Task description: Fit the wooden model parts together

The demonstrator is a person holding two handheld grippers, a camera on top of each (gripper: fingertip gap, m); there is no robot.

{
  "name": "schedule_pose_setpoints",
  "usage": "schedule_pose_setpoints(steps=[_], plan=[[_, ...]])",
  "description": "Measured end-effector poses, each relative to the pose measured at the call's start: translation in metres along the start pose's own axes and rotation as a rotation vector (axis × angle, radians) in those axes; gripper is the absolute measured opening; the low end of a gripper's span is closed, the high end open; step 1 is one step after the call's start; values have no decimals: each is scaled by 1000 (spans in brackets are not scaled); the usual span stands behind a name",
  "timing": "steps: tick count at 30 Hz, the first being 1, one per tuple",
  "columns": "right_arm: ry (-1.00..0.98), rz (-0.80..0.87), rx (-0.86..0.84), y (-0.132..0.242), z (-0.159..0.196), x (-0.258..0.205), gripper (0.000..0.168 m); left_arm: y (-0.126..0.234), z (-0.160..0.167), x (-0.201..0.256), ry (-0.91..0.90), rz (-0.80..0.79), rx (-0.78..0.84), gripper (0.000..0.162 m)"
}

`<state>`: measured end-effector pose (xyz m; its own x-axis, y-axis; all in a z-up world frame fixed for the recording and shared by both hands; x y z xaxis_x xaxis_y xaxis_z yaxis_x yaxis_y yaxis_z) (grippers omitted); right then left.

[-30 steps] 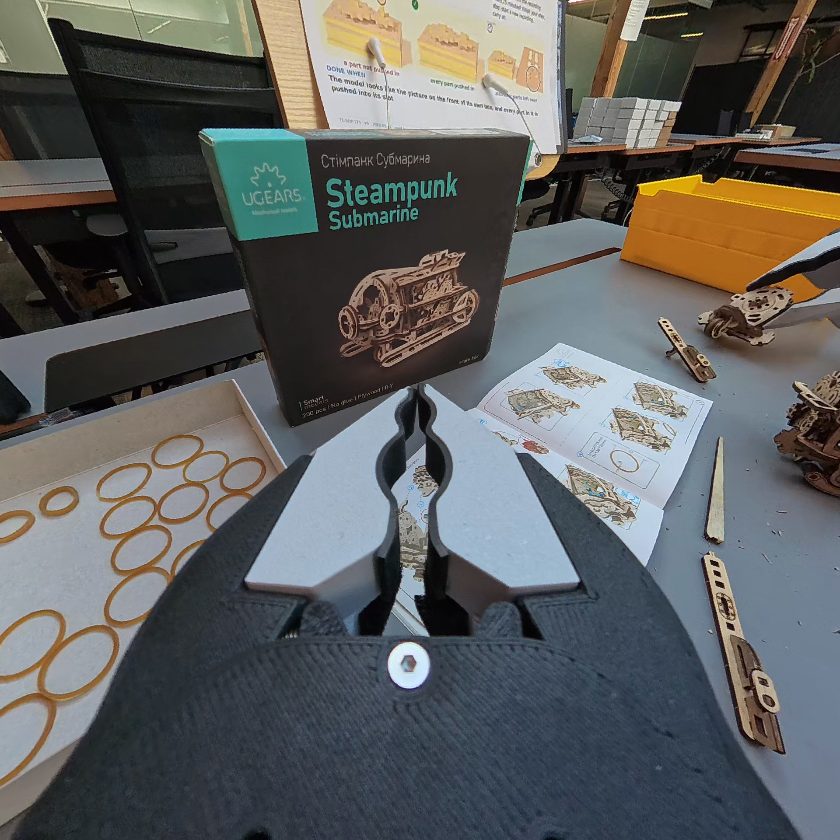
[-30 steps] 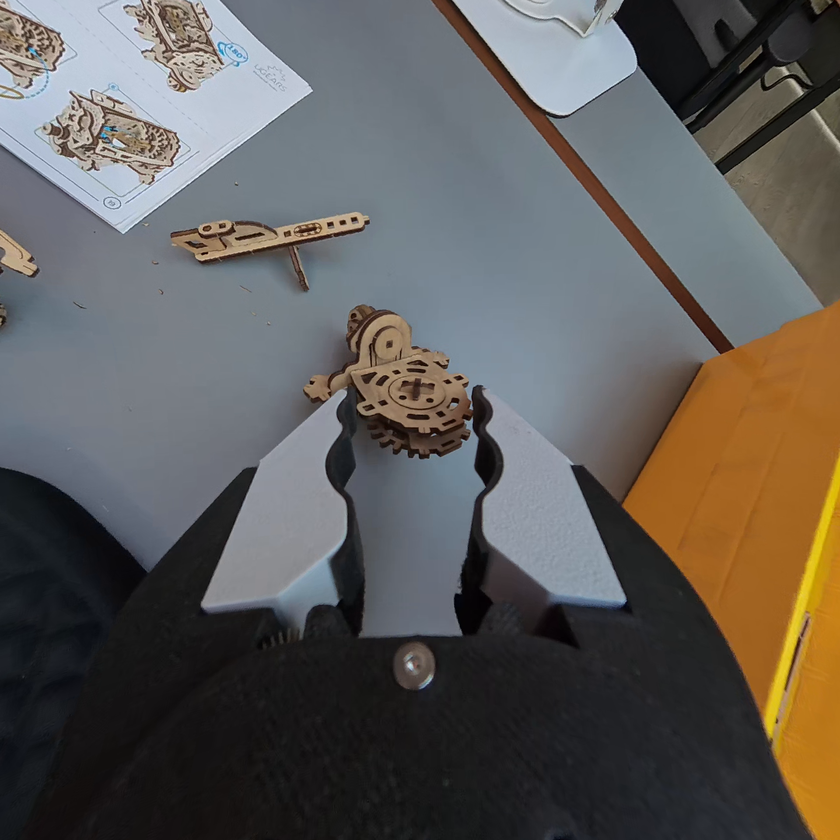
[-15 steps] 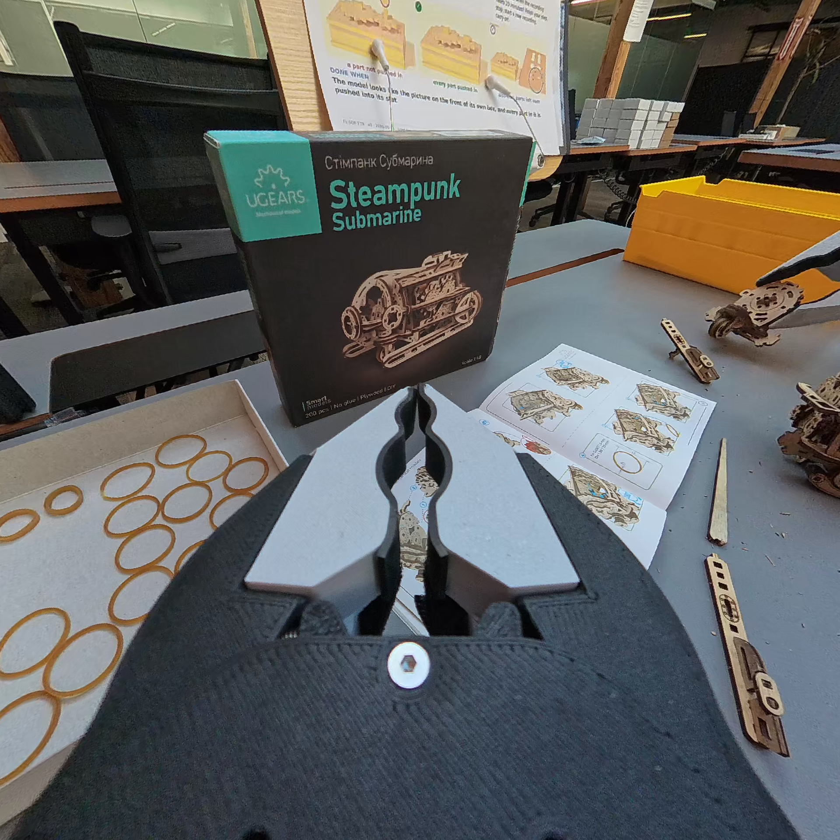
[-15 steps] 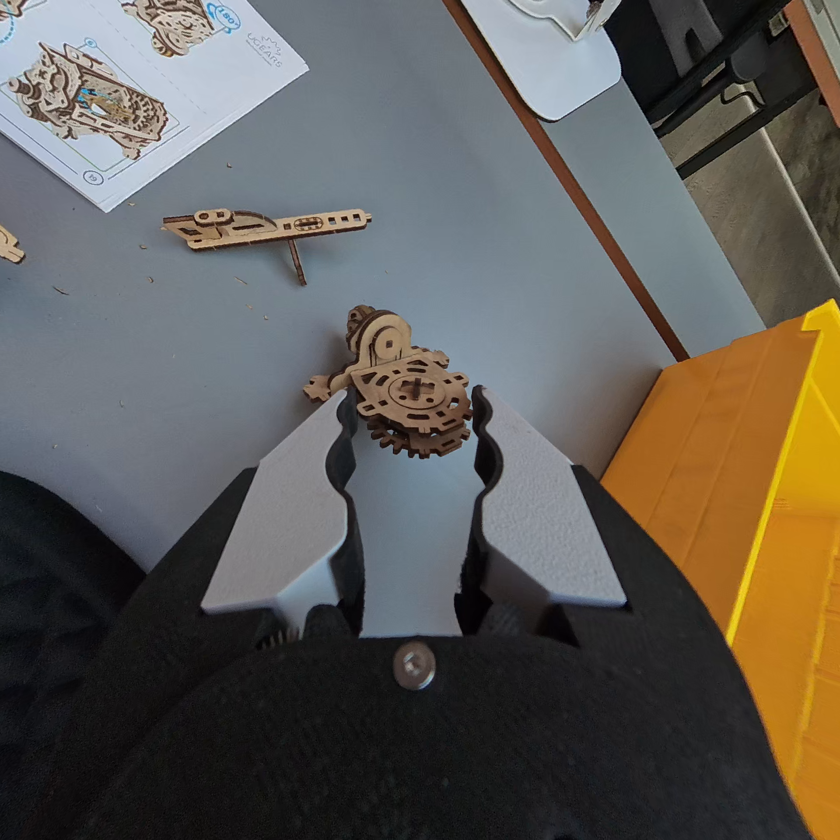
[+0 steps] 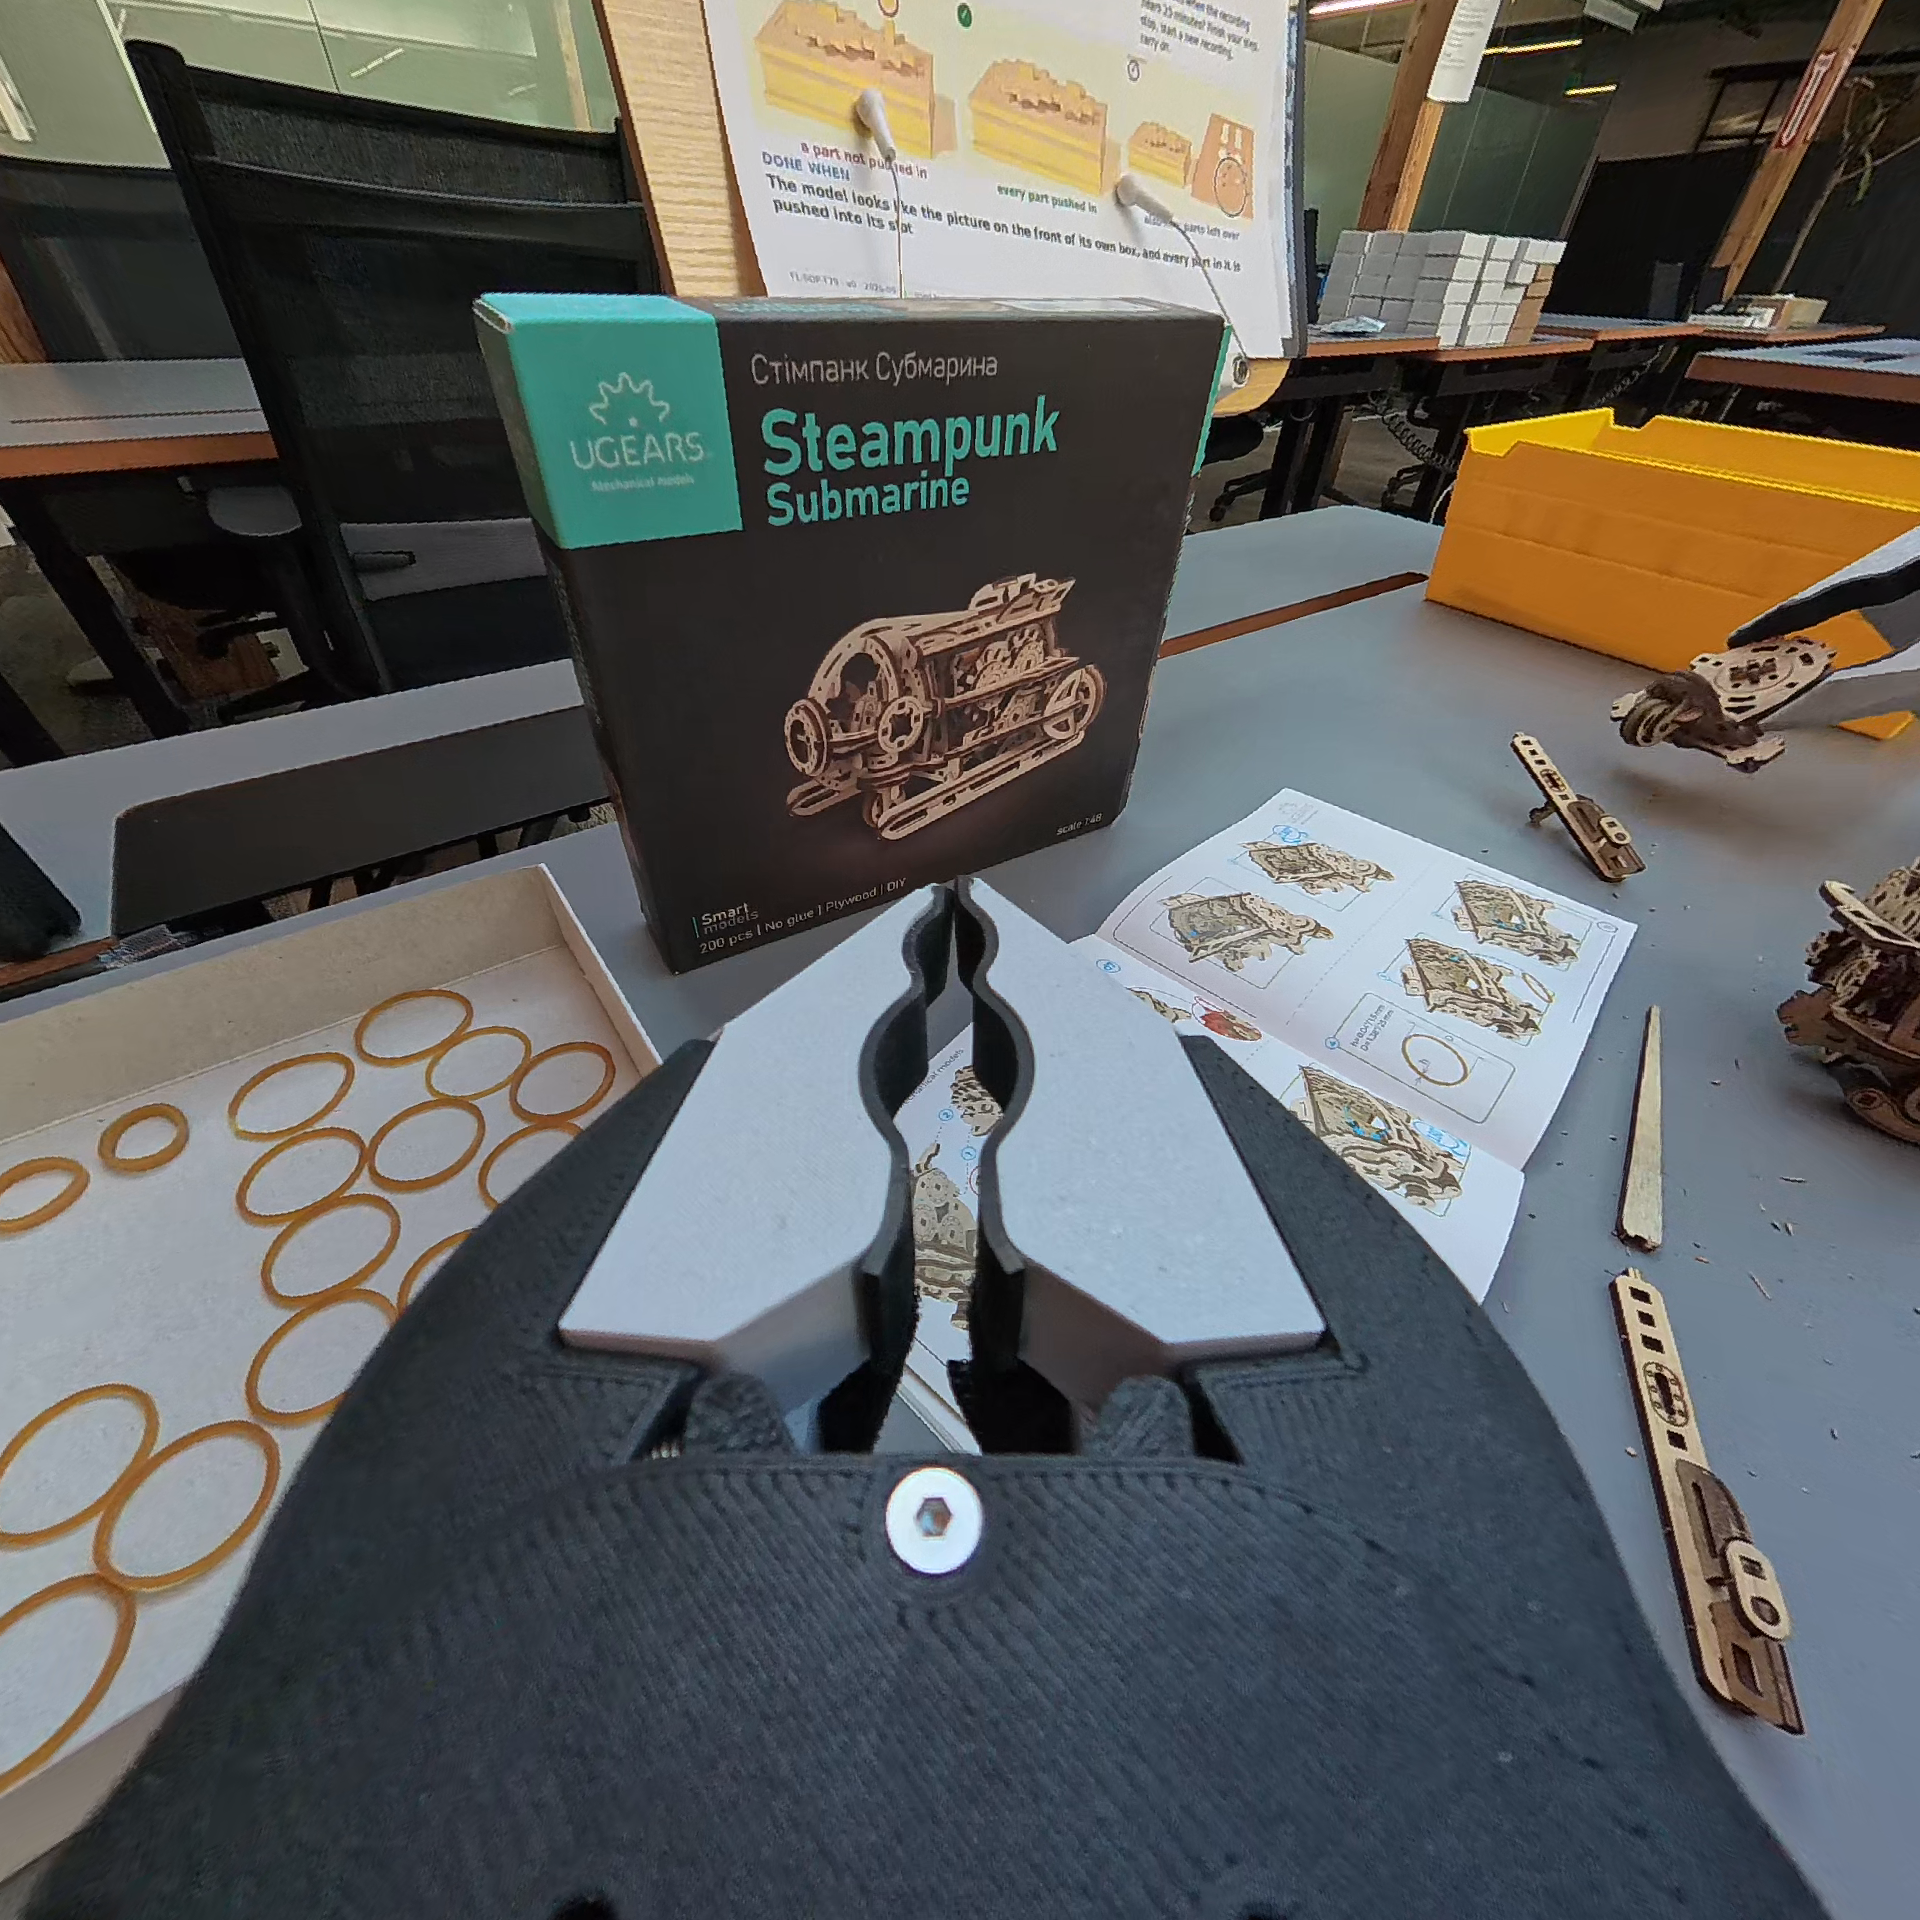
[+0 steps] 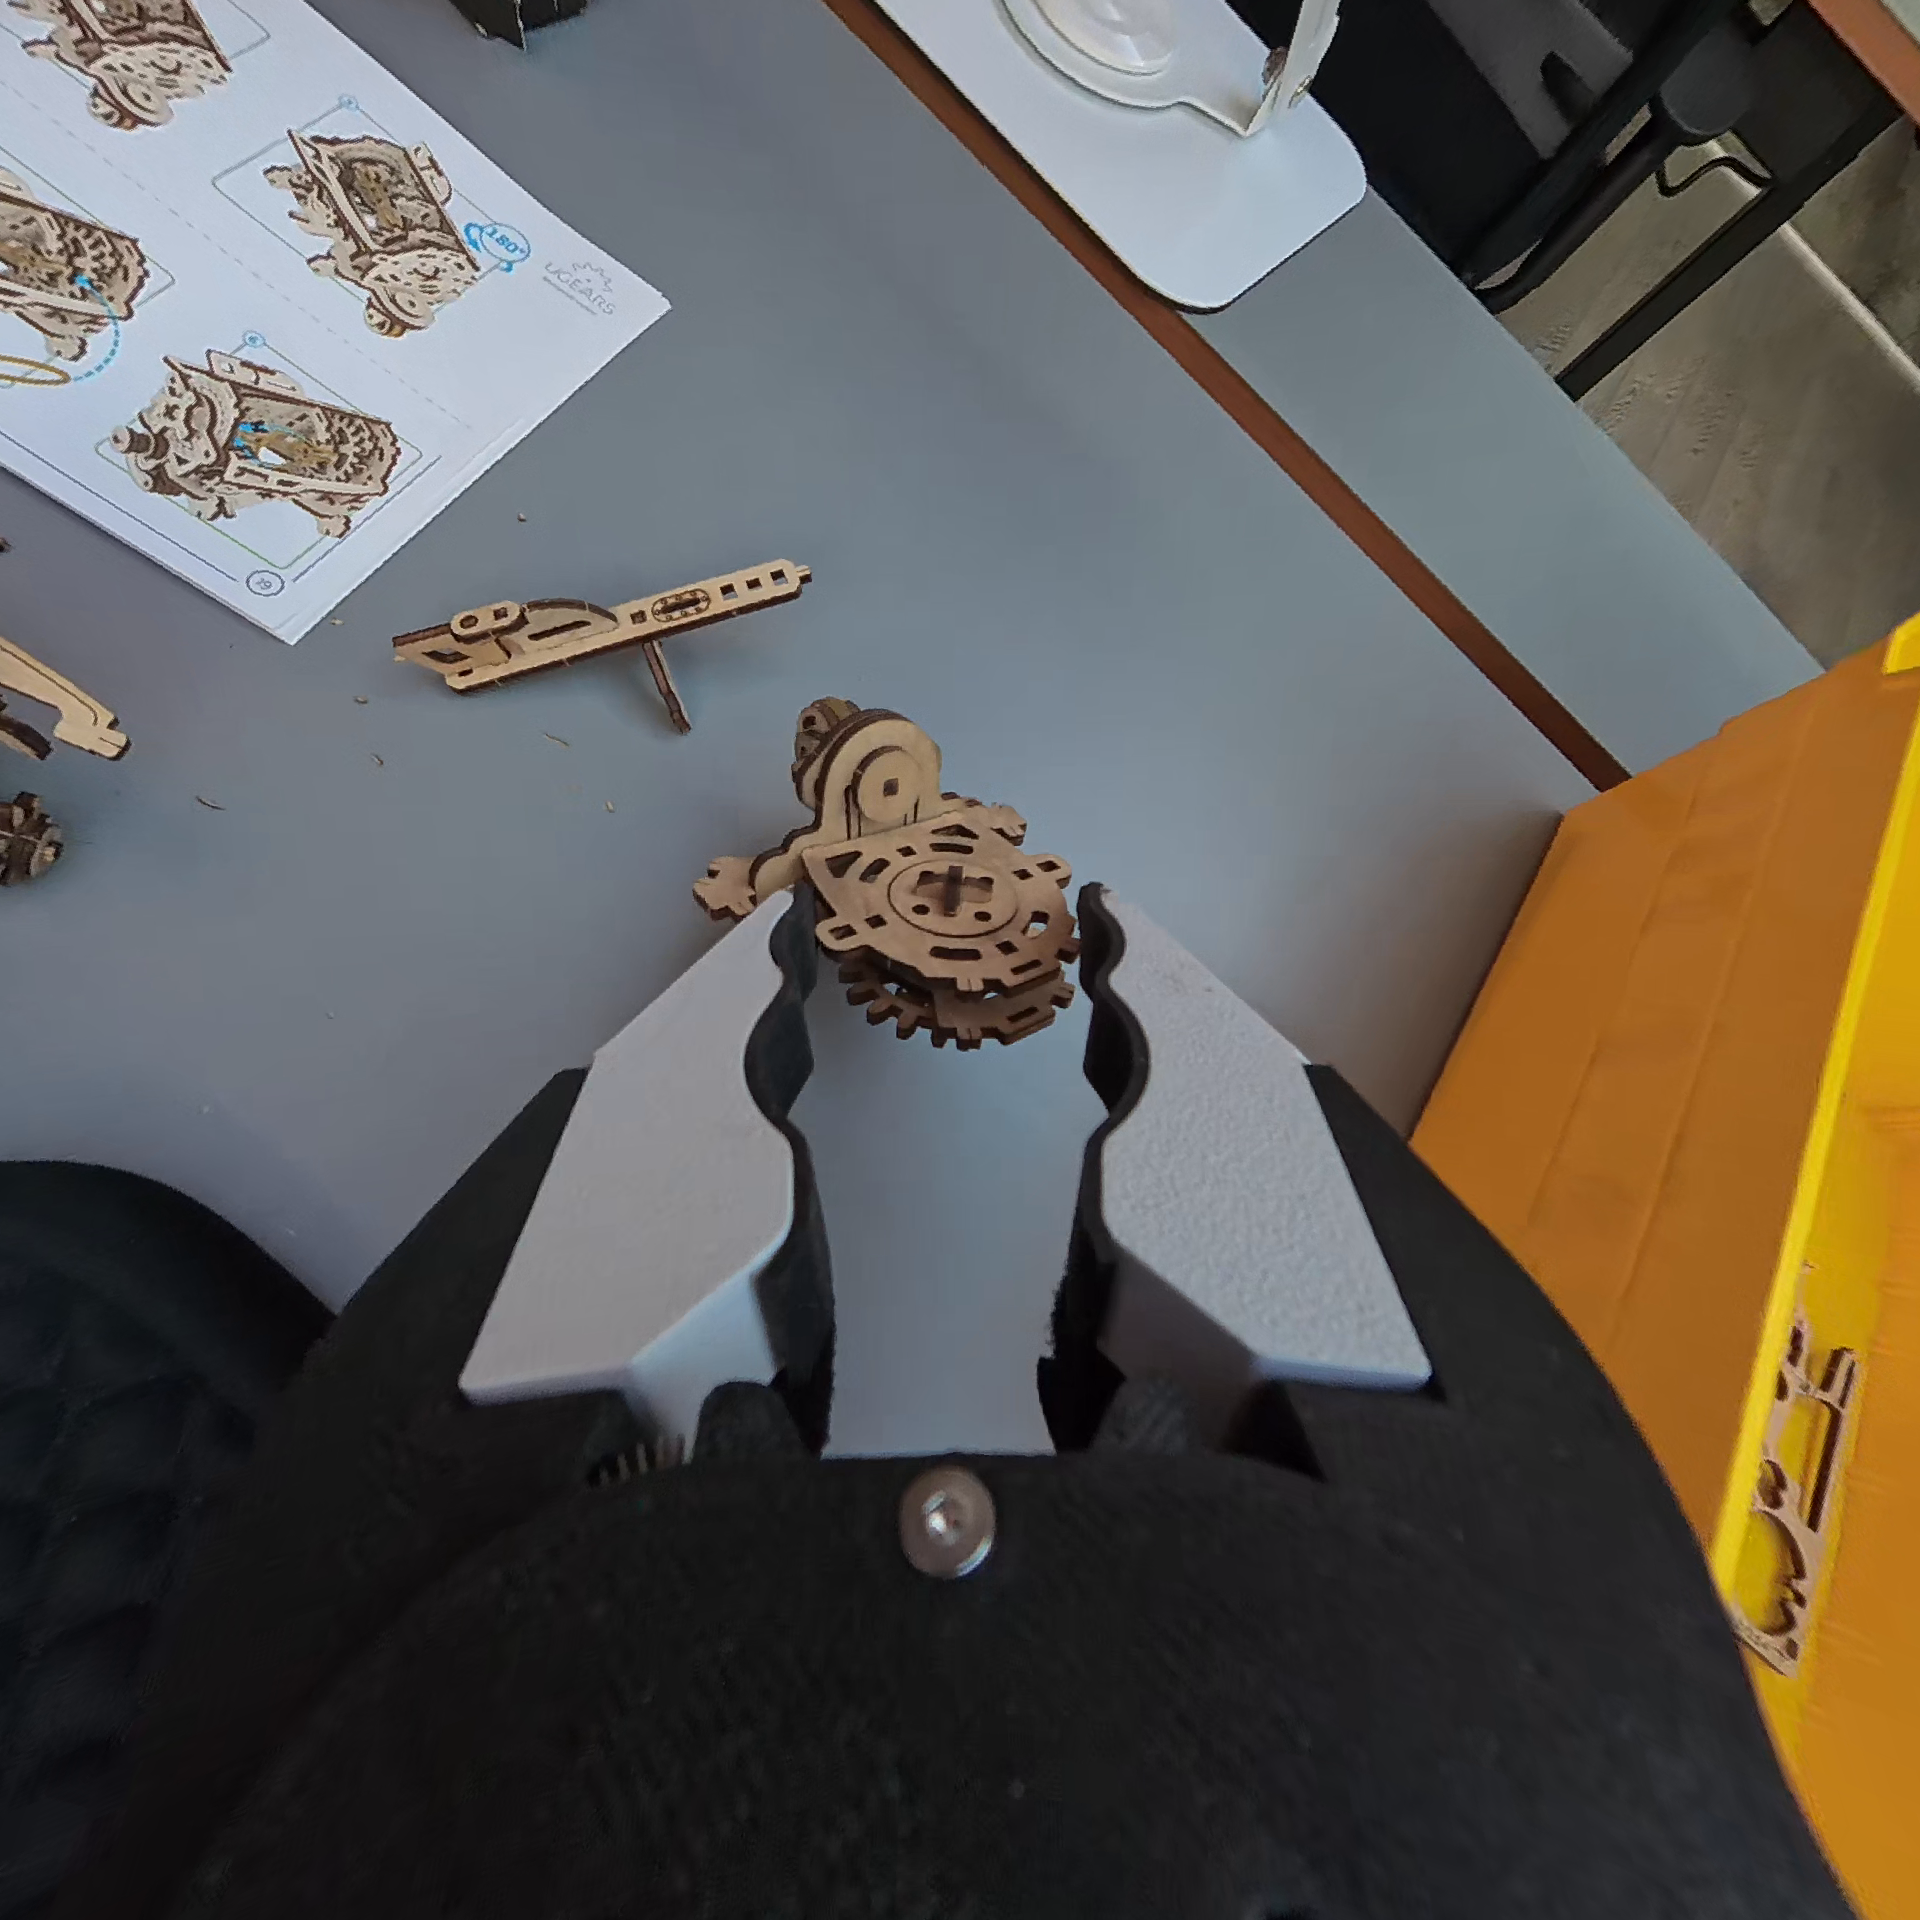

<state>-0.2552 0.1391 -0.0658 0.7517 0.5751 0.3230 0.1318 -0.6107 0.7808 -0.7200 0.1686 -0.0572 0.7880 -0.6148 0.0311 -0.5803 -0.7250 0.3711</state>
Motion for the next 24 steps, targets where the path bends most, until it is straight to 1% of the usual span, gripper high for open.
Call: schedule_pose_setpoints(steps=[17,24], plan=[[-207,-143,72,-2,2,10,50,0,0,-1,14,8,-1,0],[-266,-185,57,-8,5,12,50,-1,1,0,13,14,-6,0]])
Point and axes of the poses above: each gripper's, where its closed fingertips meet, y back along the fingers, z out of its underside, x = y × z across the jaws, the point moved 7 cm from there along y, back along the fingers, and after that the axes turned 14 degrees about -x, right-handed, at the moved point
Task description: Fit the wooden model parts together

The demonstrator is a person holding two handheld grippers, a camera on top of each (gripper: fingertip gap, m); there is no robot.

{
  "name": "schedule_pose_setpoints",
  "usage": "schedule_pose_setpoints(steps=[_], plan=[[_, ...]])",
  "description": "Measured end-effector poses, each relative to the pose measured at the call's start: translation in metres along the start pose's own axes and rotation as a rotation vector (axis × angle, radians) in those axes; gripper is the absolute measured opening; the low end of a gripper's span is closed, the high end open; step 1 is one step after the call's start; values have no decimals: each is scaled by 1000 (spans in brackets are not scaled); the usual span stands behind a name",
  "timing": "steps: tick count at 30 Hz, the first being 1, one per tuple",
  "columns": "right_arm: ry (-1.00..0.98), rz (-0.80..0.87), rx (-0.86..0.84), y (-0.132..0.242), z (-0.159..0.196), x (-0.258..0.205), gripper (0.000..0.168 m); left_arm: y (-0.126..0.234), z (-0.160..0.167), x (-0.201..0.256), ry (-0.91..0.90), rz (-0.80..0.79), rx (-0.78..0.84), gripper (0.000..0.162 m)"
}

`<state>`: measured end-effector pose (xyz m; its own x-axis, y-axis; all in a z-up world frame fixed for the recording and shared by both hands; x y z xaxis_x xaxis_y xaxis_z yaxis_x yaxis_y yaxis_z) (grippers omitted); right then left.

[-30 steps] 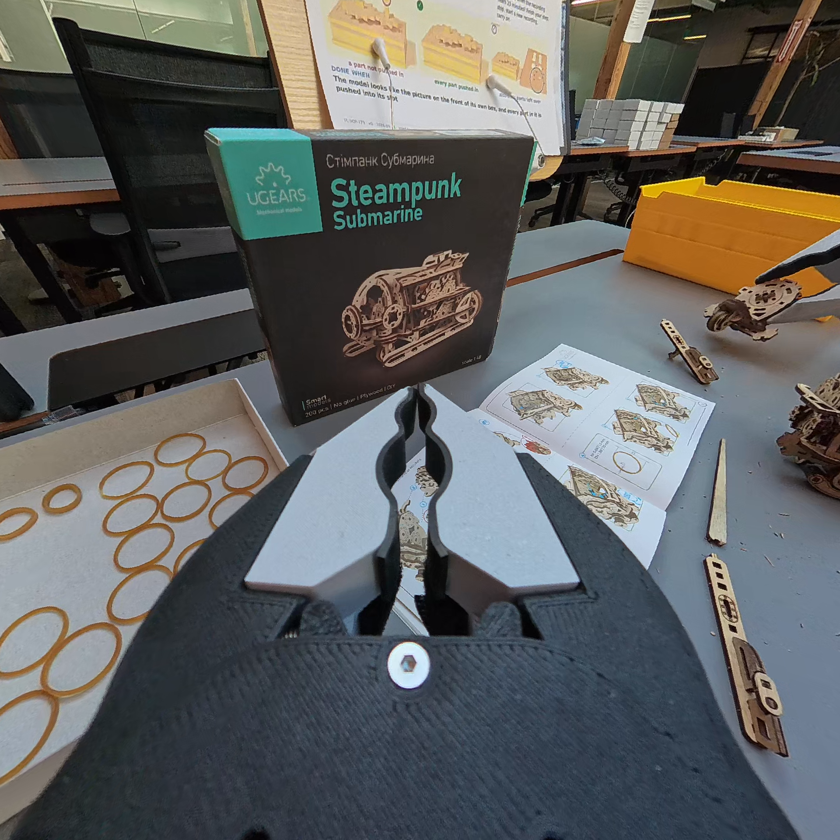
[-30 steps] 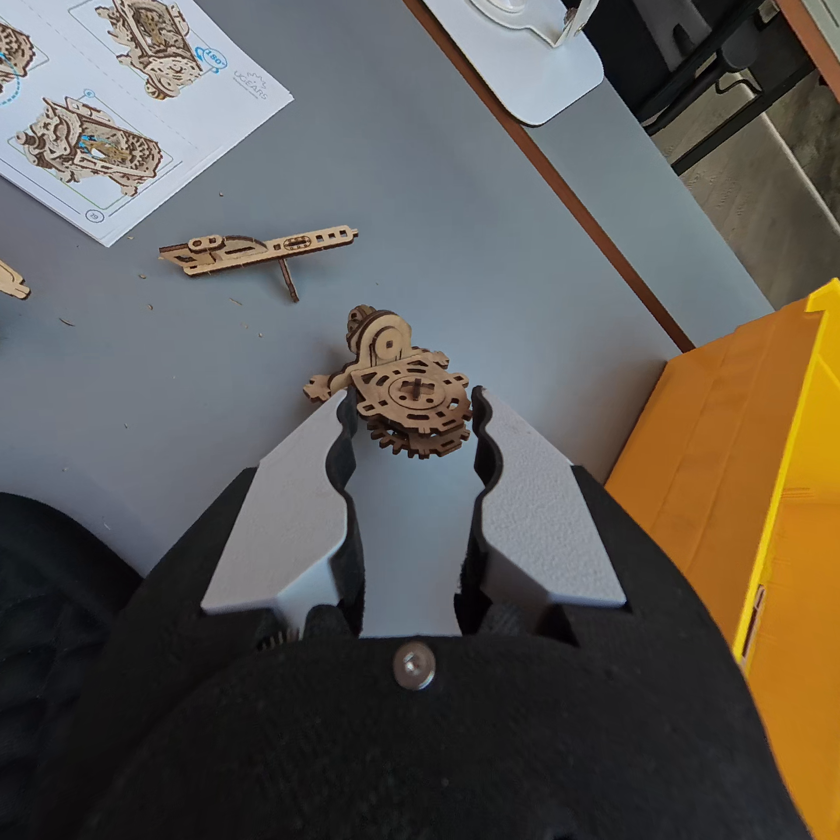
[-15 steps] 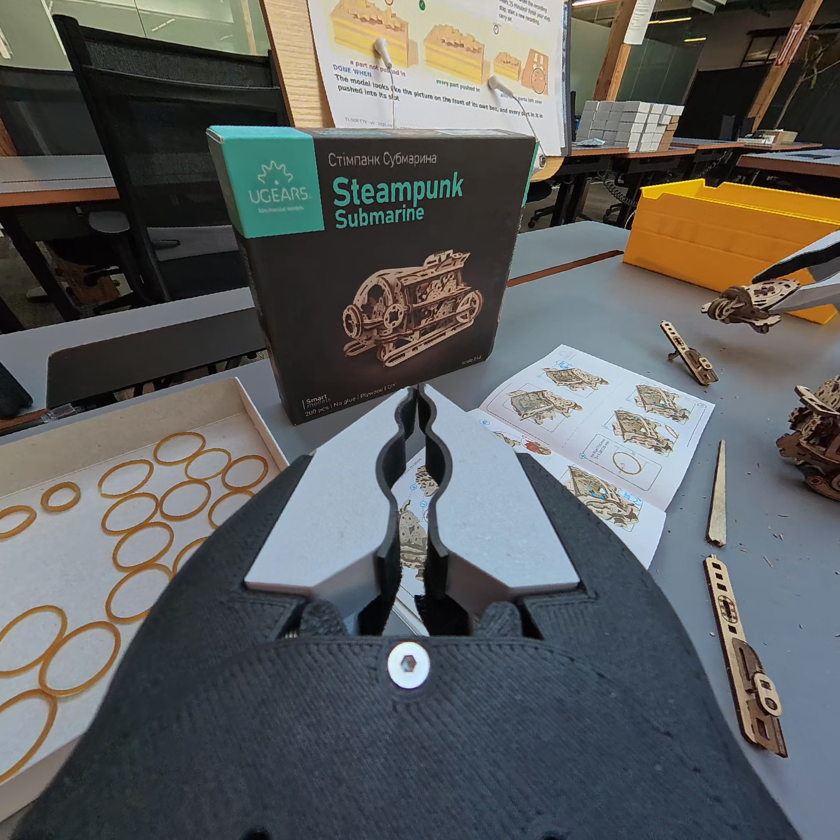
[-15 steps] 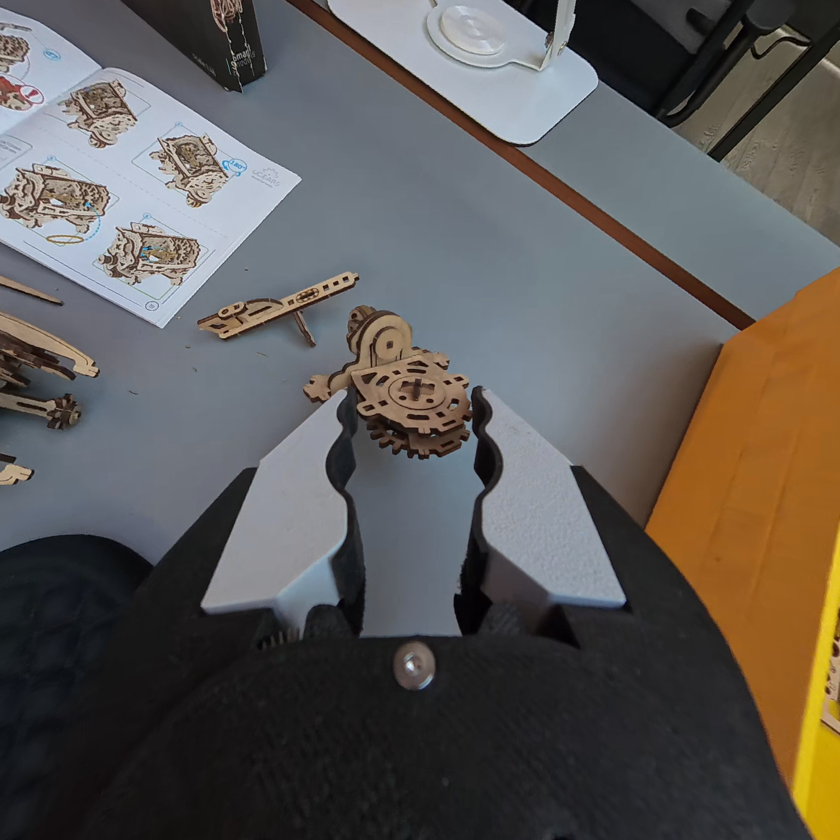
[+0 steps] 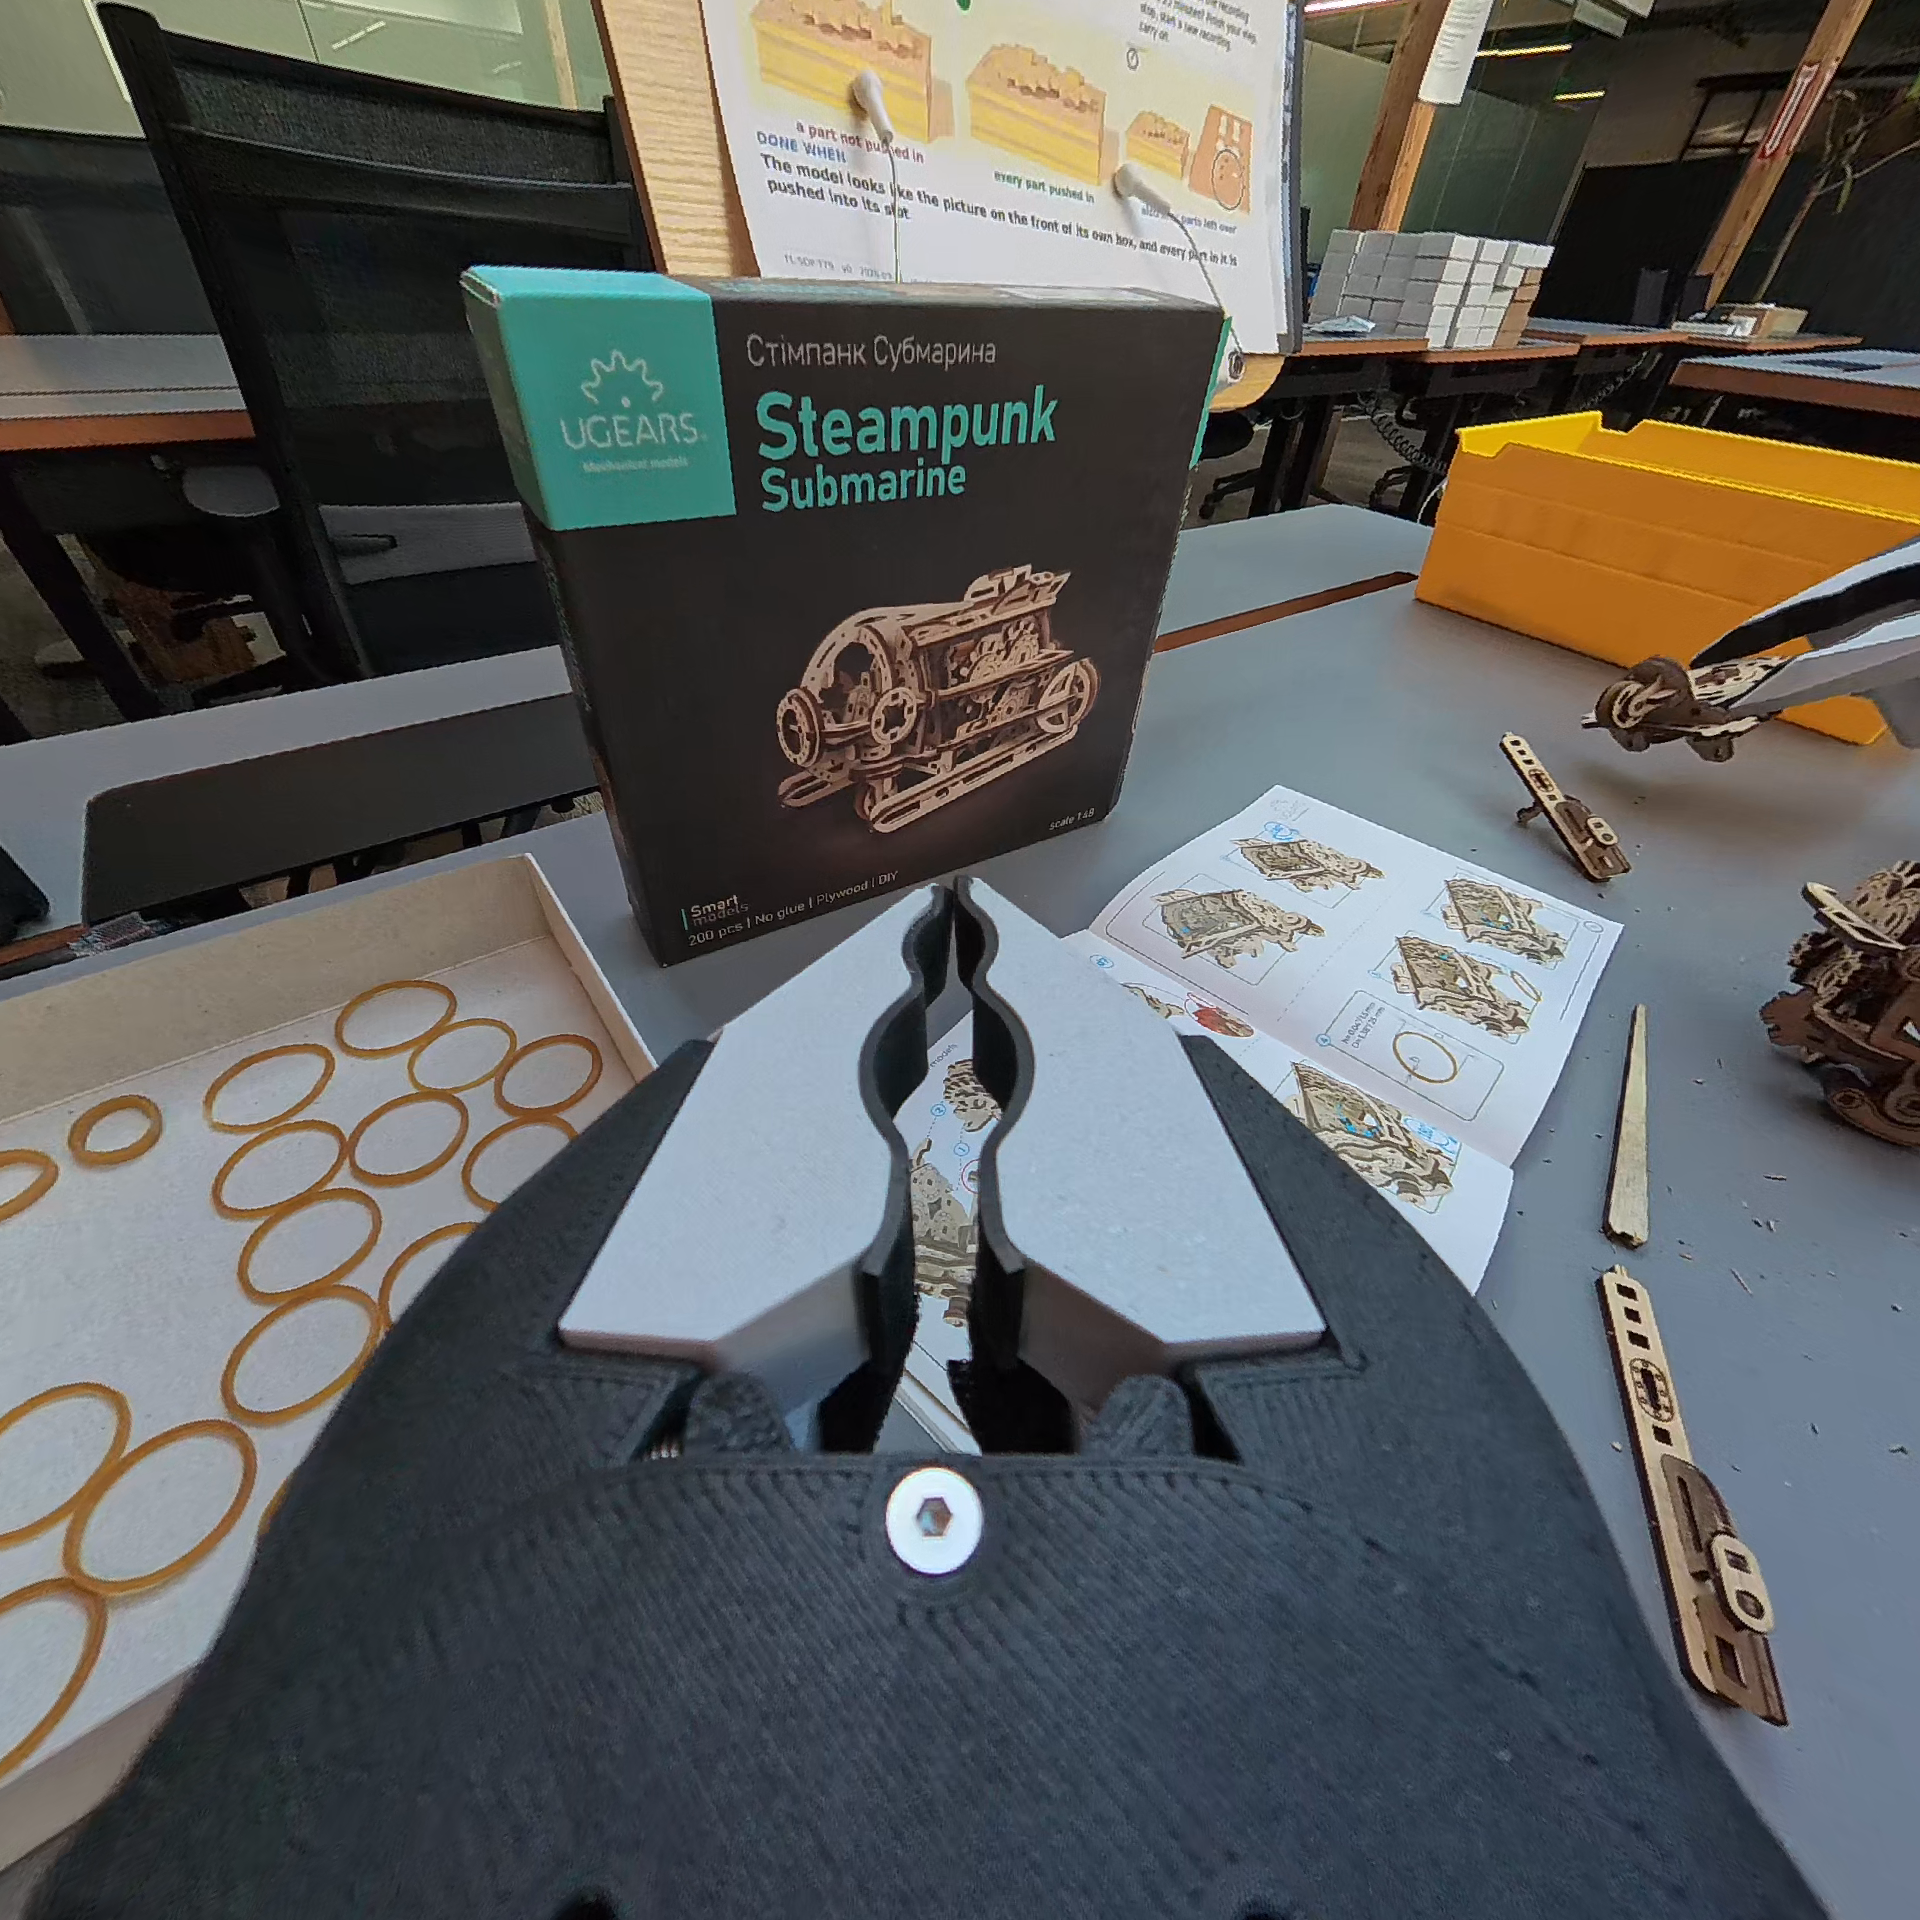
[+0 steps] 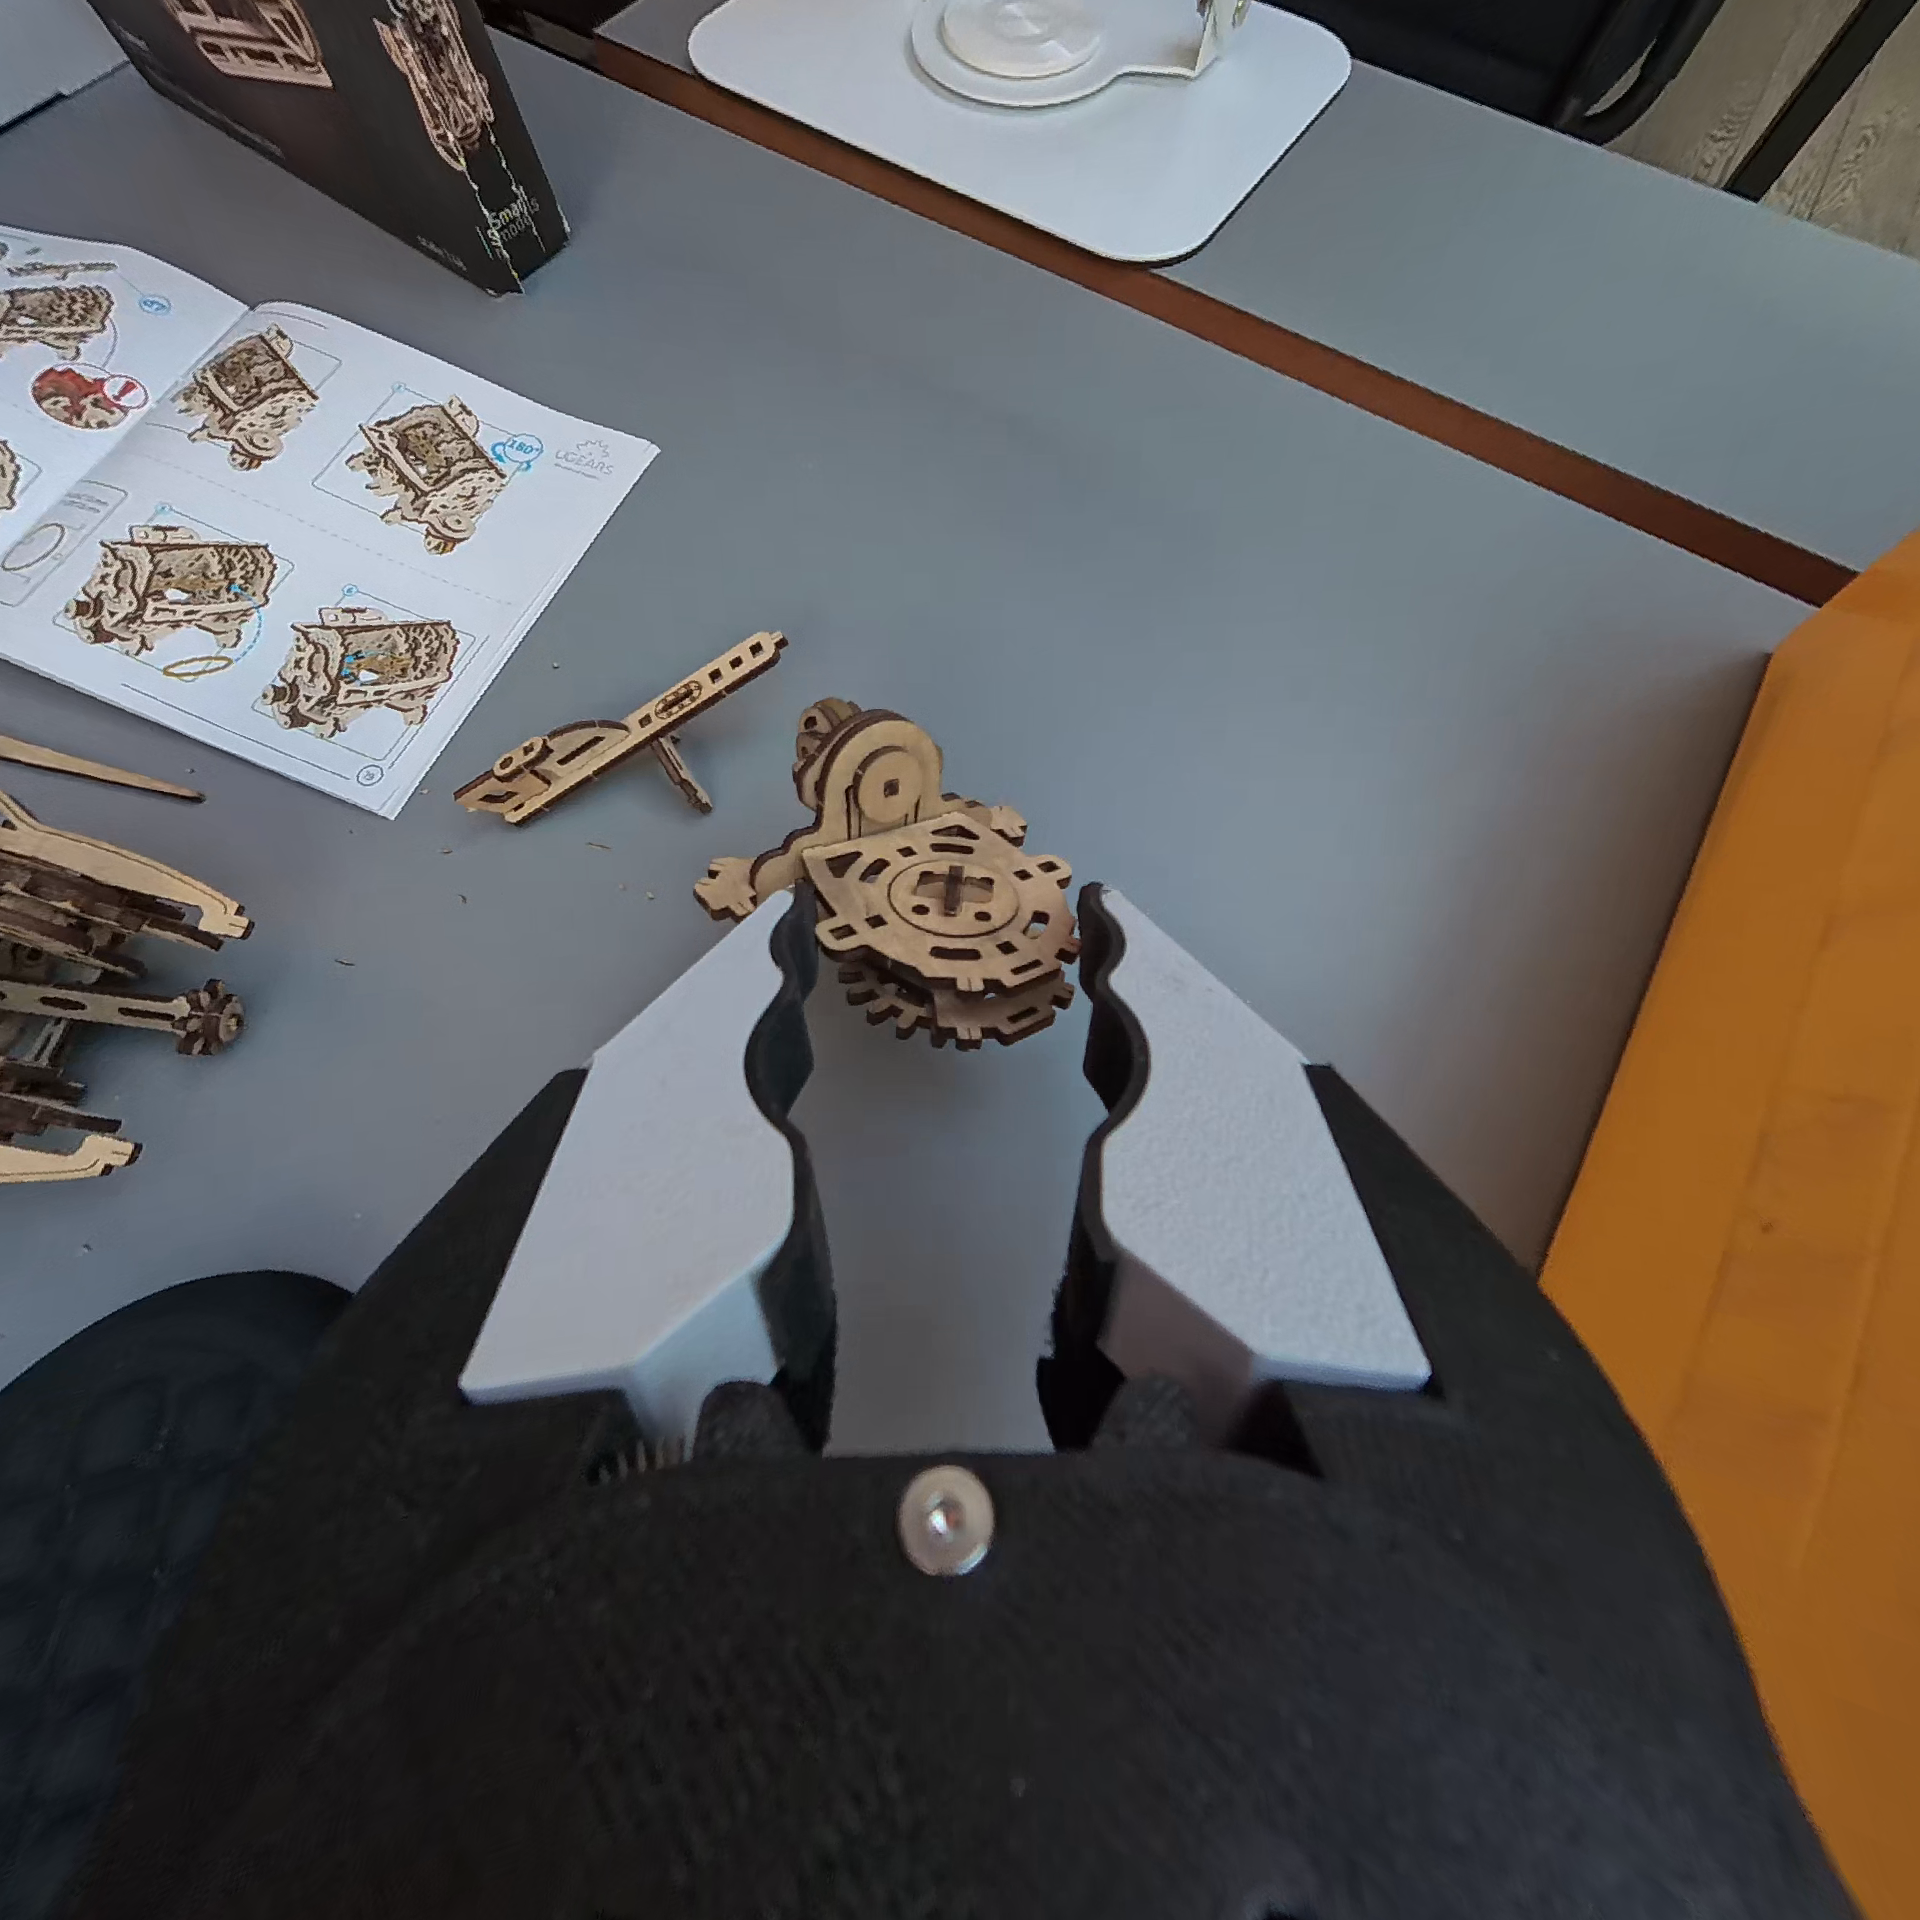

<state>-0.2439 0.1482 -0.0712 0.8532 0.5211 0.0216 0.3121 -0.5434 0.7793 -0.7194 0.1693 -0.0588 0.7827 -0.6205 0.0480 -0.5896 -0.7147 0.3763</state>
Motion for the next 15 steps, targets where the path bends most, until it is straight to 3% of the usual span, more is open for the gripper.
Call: schedule_pose_setpoints(steps=[7,15], plan=[[-46,-62,10,-3,0,-1,50,0,0,1,-4,4,-2,0],[31,-15,1,0,0,-3,50,0,0,3,-17,0,-2,0]])
Point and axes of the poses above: each gripper's, where its closed fingertips meet, y back along the fingers, z out of its underside, x = y × z across the jaws, the point moved 7 cm from there along y, back along the fingers, and after that the axes turned 14 degrees about -x, right-handed, at the moved point
